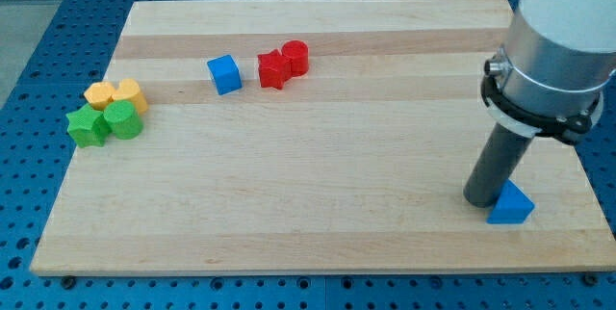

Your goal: Separate the red circle from red star

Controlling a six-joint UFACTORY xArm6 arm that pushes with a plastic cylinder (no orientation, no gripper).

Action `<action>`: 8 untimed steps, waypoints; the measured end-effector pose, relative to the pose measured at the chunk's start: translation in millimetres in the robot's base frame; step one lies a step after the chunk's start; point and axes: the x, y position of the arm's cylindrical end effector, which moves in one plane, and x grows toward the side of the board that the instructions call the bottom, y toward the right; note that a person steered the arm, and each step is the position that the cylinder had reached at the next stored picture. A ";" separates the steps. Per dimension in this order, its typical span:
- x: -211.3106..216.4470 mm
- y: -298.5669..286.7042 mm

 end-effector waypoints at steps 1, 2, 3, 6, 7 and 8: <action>-20.8 -16.6; -77.0 -41.0; -149.1 -64.5; -283.1 -213.8; -277.0 -267.7; -256.6 -269.9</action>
